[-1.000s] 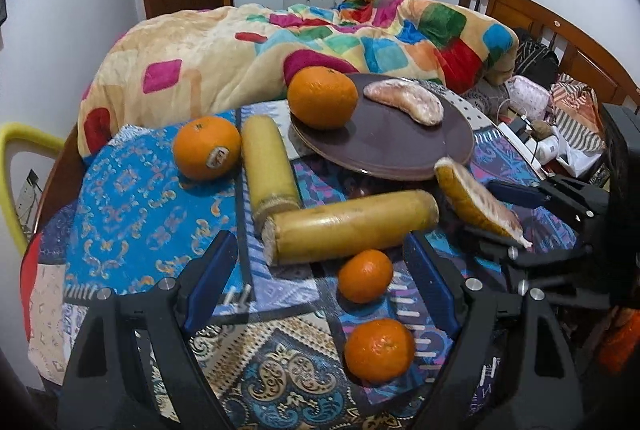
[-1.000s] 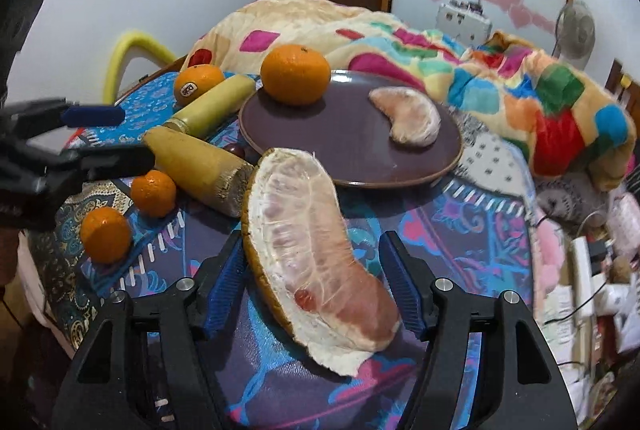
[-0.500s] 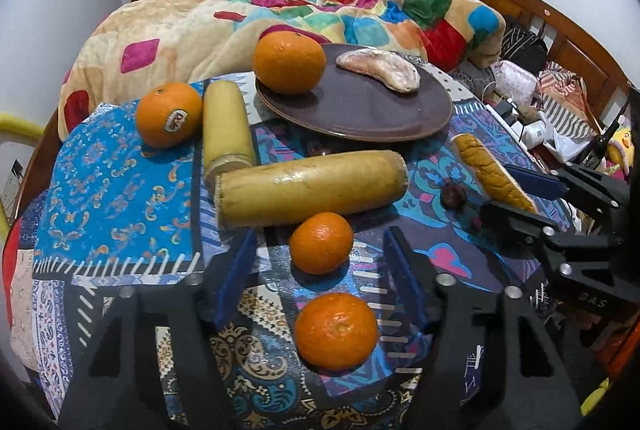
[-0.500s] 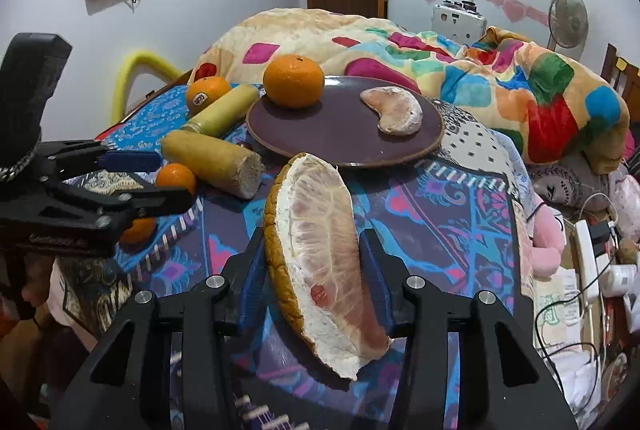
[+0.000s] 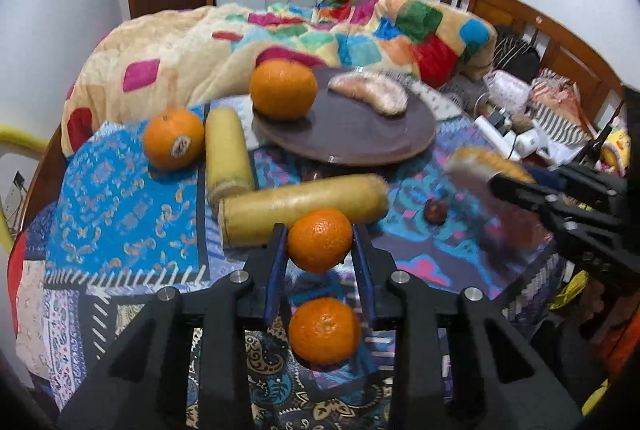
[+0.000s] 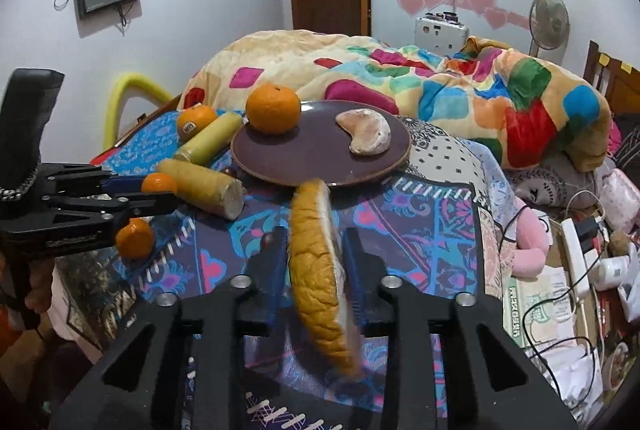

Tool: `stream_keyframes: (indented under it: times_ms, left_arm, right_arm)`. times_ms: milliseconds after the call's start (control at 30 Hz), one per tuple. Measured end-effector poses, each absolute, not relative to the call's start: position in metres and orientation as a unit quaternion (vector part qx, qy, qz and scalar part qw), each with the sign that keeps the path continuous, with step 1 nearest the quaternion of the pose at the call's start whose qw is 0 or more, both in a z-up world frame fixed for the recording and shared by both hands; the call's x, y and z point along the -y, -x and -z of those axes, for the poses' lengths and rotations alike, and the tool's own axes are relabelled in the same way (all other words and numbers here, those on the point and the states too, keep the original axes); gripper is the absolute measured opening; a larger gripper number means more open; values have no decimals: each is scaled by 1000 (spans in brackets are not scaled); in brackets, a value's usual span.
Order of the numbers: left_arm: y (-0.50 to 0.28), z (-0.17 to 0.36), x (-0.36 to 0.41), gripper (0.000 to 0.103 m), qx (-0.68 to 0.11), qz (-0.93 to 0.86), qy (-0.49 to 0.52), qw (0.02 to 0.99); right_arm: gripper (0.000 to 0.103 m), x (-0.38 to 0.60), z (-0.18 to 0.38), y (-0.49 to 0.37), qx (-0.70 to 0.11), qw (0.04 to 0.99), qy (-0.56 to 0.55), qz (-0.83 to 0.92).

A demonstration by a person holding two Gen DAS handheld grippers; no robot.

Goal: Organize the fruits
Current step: 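Grasp a small mandarin with the left tool while the right tool carries the pomelo piece, then place the pomelo piece on the plate with the right tool while the left tool places the mandarin there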

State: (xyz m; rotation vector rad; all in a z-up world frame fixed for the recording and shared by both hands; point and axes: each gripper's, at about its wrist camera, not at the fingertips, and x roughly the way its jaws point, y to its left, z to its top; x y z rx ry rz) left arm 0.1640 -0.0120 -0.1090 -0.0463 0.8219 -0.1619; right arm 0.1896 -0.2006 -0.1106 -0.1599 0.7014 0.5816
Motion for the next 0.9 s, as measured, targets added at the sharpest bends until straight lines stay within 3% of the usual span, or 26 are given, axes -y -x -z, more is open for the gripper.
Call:
stream_keyframes:
  times_ms: [567,900]
  left_arm:
    - [-170,91,21,32,-374,85,11,923]
    - [-199,84,15,32,-366,70,13,928]
  right_arm:
    - [22,218,128,-202,-369,885,65,-277]
    - [22,211,96,-211,-326,902,51,-280]
